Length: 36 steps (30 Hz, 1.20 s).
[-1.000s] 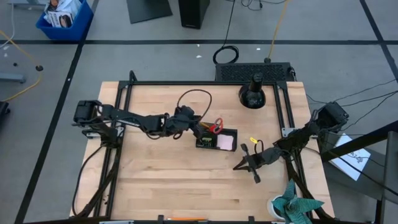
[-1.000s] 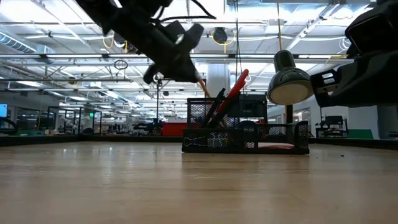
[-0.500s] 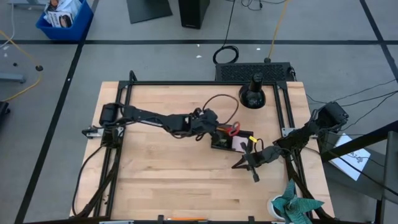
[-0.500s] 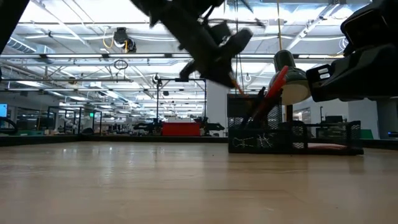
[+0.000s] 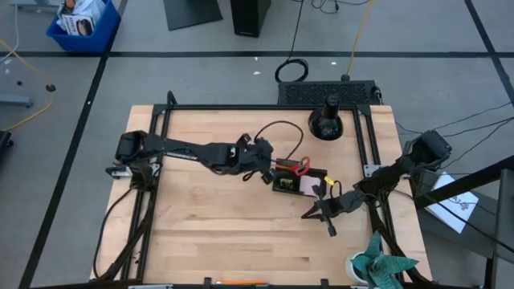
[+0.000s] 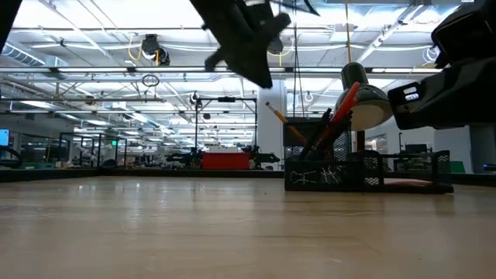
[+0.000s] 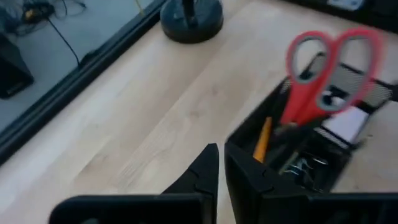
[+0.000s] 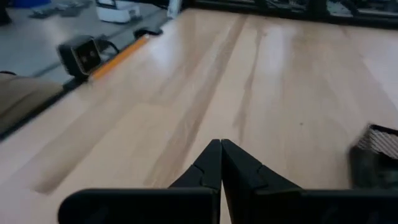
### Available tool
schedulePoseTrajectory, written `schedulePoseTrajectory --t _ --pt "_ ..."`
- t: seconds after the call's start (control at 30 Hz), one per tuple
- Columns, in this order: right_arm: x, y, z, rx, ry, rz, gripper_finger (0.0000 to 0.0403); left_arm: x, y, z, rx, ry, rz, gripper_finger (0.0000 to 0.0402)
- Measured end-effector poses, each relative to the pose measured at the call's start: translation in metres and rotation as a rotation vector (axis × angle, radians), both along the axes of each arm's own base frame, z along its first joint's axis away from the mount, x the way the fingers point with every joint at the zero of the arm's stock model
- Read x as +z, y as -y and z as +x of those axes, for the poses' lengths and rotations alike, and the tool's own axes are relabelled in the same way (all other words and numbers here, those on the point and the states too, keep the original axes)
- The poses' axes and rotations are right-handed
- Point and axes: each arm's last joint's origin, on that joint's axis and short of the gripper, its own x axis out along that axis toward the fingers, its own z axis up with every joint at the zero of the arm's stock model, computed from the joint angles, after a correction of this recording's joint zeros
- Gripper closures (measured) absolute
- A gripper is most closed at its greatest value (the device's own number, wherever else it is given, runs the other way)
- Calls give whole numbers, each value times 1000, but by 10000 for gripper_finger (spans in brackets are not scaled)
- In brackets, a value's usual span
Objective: Pick and place office supplies into organizer
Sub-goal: Adjust the yellow pencil in the black desk organizer
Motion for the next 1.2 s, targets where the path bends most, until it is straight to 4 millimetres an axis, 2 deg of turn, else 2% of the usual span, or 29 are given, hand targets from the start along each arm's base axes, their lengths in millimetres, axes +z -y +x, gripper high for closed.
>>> schedulePoseTrajectory --t 0.17,0.37,0.57,0.8,0.93,1.2 --pt "6 6 -12 -48 -89 -34 403 8 34 -24 -23 -18 86 371" --pt "26 9 -25 -60 -33 -38 403 -11 61 -39 -165 152 85 371" --pt "32 15 -35 -94 -33 -101 403 -45 60 -43 -241 353 47 371" --pt "36 16 -37 -81 -9 -117 403 -70 50 -56 -216 416 36 366" --pt "35 16 -37 -80 -16 -125 403 -79 48 -60 -229 403 15 330" --pt "36 16 -37 -80 -12 -125 403 -82 43 -59 -193 402 20 199"
